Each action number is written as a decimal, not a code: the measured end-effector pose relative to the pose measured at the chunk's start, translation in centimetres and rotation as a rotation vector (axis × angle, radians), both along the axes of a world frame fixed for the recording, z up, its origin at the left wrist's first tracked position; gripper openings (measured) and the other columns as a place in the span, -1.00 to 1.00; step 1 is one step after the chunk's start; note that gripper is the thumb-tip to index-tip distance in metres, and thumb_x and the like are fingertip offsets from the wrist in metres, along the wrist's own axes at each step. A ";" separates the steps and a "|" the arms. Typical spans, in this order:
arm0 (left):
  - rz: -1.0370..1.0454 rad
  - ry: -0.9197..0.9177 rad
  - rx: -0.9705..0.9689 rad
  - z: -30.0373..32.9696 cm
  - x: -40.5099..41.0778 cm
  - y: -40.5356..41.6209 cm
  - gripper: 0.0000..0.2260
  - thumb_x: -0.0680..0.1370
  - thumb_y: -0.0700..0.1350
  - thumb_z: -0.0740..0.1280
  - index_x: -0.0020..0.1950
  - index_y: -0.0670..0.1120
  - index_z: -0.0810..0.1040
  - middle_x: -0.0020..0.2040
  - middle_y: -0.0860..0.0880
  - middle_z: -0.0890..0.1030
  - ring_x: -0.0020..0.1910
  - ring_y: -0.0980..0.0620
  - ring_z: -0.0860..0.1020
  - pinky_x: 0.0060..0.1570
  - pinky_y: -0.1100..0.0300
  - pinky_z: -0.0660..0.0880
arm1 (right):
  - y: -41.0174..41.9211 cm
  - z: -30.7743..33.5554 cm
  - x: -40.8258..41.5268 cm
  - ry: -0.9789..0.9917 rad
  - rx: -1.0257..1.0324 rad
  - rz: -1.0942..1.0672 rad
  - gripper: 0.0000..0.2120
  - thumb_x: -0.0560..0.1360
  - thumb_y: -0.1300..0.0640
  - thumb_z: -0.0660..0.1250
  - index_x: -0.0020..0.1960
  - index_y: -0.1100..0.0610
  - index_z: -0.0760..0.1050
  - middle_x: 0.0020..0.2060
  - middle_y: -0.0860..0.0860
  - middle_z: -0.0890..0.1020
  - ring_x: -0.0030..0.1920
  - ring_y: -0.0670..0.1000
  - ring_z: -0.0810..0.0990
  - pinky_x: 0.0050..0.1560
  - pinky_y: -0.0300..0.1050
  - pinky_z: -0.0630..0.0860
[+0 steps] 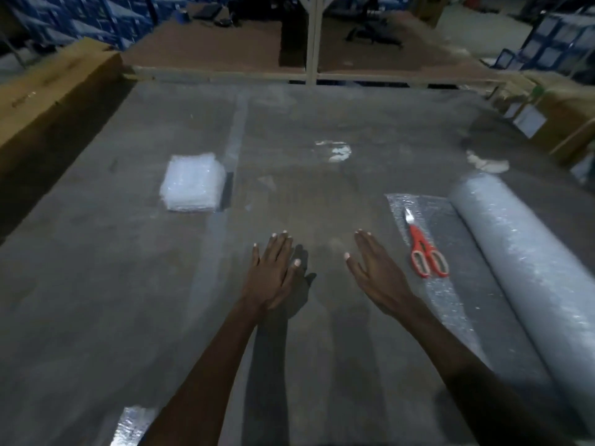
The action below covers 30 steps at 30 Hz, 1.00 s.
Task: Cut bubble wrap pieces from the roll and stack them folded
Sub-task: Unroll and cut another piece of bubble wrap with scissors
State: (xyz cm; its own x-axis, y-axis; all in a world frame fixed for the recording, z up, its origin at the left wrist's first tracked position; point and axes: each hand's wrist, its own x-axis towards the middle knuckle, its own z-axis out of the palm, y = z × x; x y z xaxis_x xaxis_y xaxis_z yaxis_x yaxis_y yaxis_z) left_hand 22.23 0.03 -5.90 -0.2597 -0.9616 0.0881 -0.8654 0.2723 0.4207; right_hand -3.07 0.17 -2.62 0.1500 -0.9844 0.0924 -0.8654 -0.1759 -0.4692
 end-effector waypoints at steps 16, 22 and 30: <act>-0.185 -0.217 0.065 2.2 -29.2 -0.2 -0.15 0.50 0.47 -0.01 0.64 -0.03 0.03 0.65 -0.06 -0.02 0.62 -0.10 -0.03 0.50 -0.28 -0.13 | 4.7 5.2 -21.6 0.367 -0.120 -0.074 -0.48 0.64 -0.06 0.14 0.50 0.20 0.36 0.50 0.18 0.39 0.52 0.21 0.31 0.49 0.39 0.10; -0.207 -0.329 0.066 1.9 -32.8 -3.0 -0.15 0.47 0.51 0.10 0.64 0.11 0.02 0.65 -0.07 -0.06 0.61 -0.15 -0.07 0.48 -0.36 -0.12 | 4.8 6.6 -26.5 0.553 0.175 -0.228 -0.01 0.47 -0.40 0.30 0.66 -0.03 -0.14 0.65 0.06 -0.18 0.63 0.23 -0.17 0.39 0.56 0.13; -0.218 -0.311 0.161 0.2 -32.6 -3.9 0.05 0.23 0.70 0.04 0.62 0.23 -0.01 0.65 0.03 -0.03 0.61 -0.13 -0.12 0.46 -0.39 -0.19 | 4.5 6.7 -27.9 0.524 0.217 -0.325 0.11 0.41 -0.17 0.52 0.65 -0.07 -0.19 0.64 0.07 -0.16 0.57 0.25 0.03 0.30 0.43 0.44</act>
